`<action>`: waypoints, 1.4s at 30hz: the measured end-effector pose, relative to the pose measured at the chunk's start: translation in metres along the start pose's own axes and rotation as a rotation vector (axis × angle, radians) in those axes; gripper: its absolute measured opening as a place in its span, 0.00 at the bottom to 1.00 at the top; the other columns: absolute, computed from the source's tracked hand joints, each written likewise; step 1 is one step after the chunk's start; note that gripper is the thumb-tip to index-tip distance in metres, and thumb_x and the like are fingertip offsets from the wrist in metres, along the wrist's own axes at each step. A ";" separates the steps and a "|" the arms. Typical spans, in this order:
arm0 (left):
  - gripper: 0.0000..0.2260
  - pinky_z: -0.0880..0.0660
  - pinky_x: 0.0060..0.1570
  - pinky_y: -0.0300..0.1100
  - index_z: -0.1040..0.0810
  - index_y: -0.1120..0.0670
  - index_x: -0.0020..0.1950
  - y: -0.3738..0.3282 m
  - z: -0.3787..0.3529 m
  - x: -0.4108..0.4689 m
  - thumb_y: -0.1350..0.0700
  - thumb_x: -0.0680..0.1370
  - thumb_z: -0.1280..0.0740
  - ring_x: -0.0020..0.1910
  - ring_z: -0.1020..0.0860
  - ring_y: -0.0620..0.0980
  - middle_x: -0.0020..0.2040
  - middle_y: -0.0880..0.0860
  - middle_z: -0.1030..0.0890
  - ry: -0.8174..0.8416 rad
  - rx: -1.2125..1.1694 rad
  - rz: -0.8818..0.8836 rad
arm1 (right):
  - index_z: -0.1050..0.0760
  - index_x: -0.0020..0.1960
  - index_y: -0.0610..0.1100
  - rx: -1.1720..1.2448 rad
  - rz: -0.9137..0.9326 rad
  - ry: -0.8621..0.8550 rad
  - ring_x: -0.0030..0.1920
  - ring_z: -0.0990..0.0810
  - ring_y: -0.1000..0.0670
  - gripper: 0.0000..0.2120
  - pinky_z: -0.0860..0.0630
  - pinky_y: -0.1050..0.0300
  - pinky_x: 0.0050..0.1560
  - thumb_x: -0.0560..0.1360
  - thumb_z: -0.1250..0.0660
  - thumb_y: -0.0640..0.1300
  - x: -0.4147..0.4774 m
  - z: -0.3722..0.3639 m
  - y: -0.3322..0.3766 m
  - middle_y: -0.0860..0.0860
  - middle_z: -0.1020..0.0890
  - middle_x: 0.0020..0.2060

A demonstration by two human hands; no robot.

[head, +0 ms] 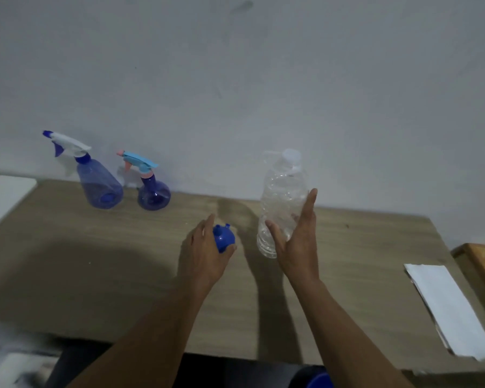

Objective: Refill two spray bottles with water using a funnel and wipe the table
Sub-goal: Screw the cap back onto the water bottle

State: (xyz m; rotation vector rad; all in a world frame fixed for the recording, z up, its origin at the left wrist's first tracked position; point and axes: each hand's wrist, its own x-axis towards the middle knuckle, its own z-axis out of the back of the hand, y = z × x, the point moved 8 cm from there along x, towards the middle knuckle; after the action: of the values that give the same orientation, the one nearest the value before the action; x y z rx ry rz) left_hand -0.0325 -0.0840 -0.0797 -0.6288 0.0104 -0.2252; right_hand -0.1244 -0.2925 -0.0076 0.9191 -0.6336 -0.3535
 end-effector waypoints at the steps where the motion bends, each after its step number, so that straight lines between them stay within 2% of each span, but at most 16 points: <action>1: 0.42 0.30 0.69 0.54 0.43 0.48 0.79 0.006 -0.007 0.001 0.40 0.72 0.26 0.70 0.29 0.56 0.73 0.53 0.29 0.041 0.004 0.003 | 0.67 0.78 0.68 -0.028 0.017 -0.023 0.73 0.29 0.46 0.51 0.30 0.55 0.62 0.78 0.28 0.53 0.000 -0.001 0.000 0.48 0.39 0.80; 4: 0.36 0.28 0.66 0.53 0.37 0.48 0.77 0.013 -0.016 0.006 0.44 0.73 0.26 0.67 0.26 0.55 0.70 0.51 0.26 0.054 0.003 -0.041 | 0.67 0.78 0.68 -0.082 0.065 -0.053 0.65 0.27 0.54 0.49 0.29 0.56 0.54 0.79 0.29 0.53 0.004 -0.005 0.004 0.47 0.29 0.72; 7: 0.27 0.26 0.62 0.52 0.28 0.50 0.70 0.015 -0.013 0.013 0.48 0.73 0.27 0.61 0.23 0.55 0.63 0.51 0.21 0.024 0.018 -0.112 | 0.66 0.78 0.68 -0.111 0.108 -0.012 0.58 0.30 0.62 0.49 0.29 0.57 0.49 0.79 0.29 0.52 0.010 -0.017 0.012 0.47 0.27 0.67; 9: 0.24 0.25 0.59 0.52 0.27 0.50 0.68 0.018 -0.008 0.019 0.48 0.73 0.27 0.58 0.23 0.54 0.61 0.51 0.21 0.006 0.019 -0.118 | 0.67 0.78 0.68 -0.099 0.098 -0.001 0.56 0.33 0.66 0.49 0.31 0.64 0.48 0.79 0.29 0.51 0.015 -0.026 0.014 0.48 0.26 0.66; 12: 0.20 0.24 0.57 0.52 0.26 0.48 0.66 0.023 0.001 0.035 0.49 0.75 0.29 0.56 0.22 0.53 0.60 0.49 0.20 -0.030 0.022 -0.127 | 0.67 0.78 0.69 -0.066 0.073 0.013 0.57 0.31 0.63 0.50 0.38 0.76 0.50 0.79 0.29 0.51 0.023 -0.043 0.016 0.50 0.27 0.64; 16: 0.16 0.23 0.53 0.52 0.27 0.47 0.63 0.033 0.012 0.066 0.50 0.76 0.32 0.53 0.21 0.54 0.57 0.49 0.20 -0.042 0.060 -0.095 | 0.67 0.77 0.70 0.004 0.037 0.010 0.57 0.26 0.58 0.50 0.35 0.80 0.49 0.79 0.28 0.51 0.038 -0.072 0.023 0.56 0.30 0.61; 19: 0.15 0.22 0.50 0.53 0.28 0.47 0.62 0.051 0.017 0.087 0.50 0.77 0.33 0.51 0.22 0.55 0.54 0.51 0.20 -0.048 0.028 -0.010 | 0.66 0.77 0.70 0.039 0.048 0.009 0.57 0.29 0.66 0.49 0.37 0.82 0.53 0.79 0.29 0.50 0.050 -0.093 0.028 0.55 0.31 0.62; 22: 0.15 0.21 0.49 0.54 0.30 0.49 0.62 0.064 0.022 0.104 0.50 0.77 0.33 0.50 0.21 0.54 0.53 0.51 0.21 -0.052 0.043 -0.012 | 0.66 0.78 0.69 0.039 0.054 -0.008 0.59 0.33 0.73 0.49 0.38 0.83 0.55 0.79 0.29 0.51 0.059 -0.111 0.030 0.54 0.31 0.63; 25: 0.14 0.21 0.48 0.54 0.30 0.49 0.62 0.071 0.026 0.115 0.50 0.78 0.33 0.49 0.20 0.54 0.53 0.51 0.20 -0.065 0.043 -0.005 | 0.67 0.78 0.69 0.033 0.033 -0.031 0.58 0.31 0.68 0.50 0.36 0.77 0.57 0.78 0.28 0.53 0.064 -0.123 0.029 0.50 0.30 0.65; 28: 0.14 0.20 0.49 0.54 0.29 0.48 0.62 0.073 0.027 0.120 0.51 0.78 0.32 0.49 0.20 0.54 0.53 0.51 0.19 -0.041 0.031 0.011 | 0.67 0.77 0.70 0.053 0.005 -0.044 0.64 0.30 0.59 0.52 0.33 0.62 0.61 0.77 0.26 0.52 0.063 -0.129 0.029 0.46 0.30 0.70; 31: 0.17 0.22 0.52 0.55 0.29 0.50 0.64 0.076 0.030 0.114 0.49 0.78 0.30 0.52 0.20 0.56 0.55 0.52 0.20 -0.039 -0.003 0.034 | 0.67 0.77 0.70 0.035 -0.009 -0.043 0.66 0.32 0.60 0.55 0.34 0.63 0.59 0.75 0.25 0.54 0.062 -0.128 0.031 0.45 0.31 0.73; 34: 0.19 0.25 0.57 0.55 0.27 0.53 0.65 0.072 0.037 0.097 0.47 0.78 0.31 0.54 0.22 0.57 0.57 0.55 0.20 -0.093 0.055 0.041 | 0.69 0.77 0.70 0.009 -0.052 0.006 0.72 0.32 0.54 0.57 0.31 0.58 0.58 0.70 0.24 0.62 0.058 -0.119 0.033 0.47 0.36 0.77; 36: 0.18 0.26 0.57 0.54 0.26 0.53 0.64 0.059 0.040 0.080 0.47 0.78 0.33 0.55 0.23 0.56 0.57 0.55 0.21 -0.112 0.105 0.003 | 0.68 0.77 0.70 -0.014 -0.092 0.039 0.70 0.31 0.59 0.57 0.30 0.59 0.56 0.70 0.25 0.64 0.051 -0.106 0.031 0.50 0.37 0.78; 38: 0.14 0.26 0.54 0.51 0.25 0.52 0.60 0.038 0.041 0.064 0.48 0.78 0.33 0.53 0.23 0.56 0.55 0.54 0.20 -0.098 0.076 -0.070 | 0.60 0.81 0.63 -0.086 -0.097 0.062 0.64 0.31 0.69 0.49 0.31 0.70 0.55 0.74 0.28 0.63 0.042 -0.088 0.027 0.52 0.37 0.77; 39: 0.11 0.26 0.52 0.50 0.25 0.52 0.58 0.027 0.041 0.056 0.49 0.78 0.33 0.52 0.22 0.55 0.53 0.53 0.20 -0.081 0.044 -0.111 | 0.54 0.82 0.58 -0.133 -0.104 0.061 0.66 0.31 0.68 0.43 0.32 0.71 0.58 0.77 0.31 0.60 0.038 -0.076 0.024 0.51 0.36 0.77; 42: 0.09 0.25 0.50 0.48 0.25 0.48 0.58 -0.017 0.034 0.038 0.48 0.79 0.34 0.51 0.20 0.52 0.53 0.48 0.19 0.024 0.003 -0.230 | 0.39 0.79 0.46 -0.288 -0.170 0.037 0.73 0.31 0.49 0.30 0.35 0.61 0.65 0.82 0.35 0.54 0.026 -0.028 0.008 0.47 0.31 0.75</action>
State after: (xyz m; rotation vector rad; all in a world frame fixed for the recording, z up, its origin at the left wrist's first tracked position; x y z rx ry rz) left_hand 0.0040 -0.0856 -0.0397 -0.6242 -0.0395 -0.4544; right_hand -0.0869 -0.2844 -0.0045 0.7030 -0.4569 -0.5631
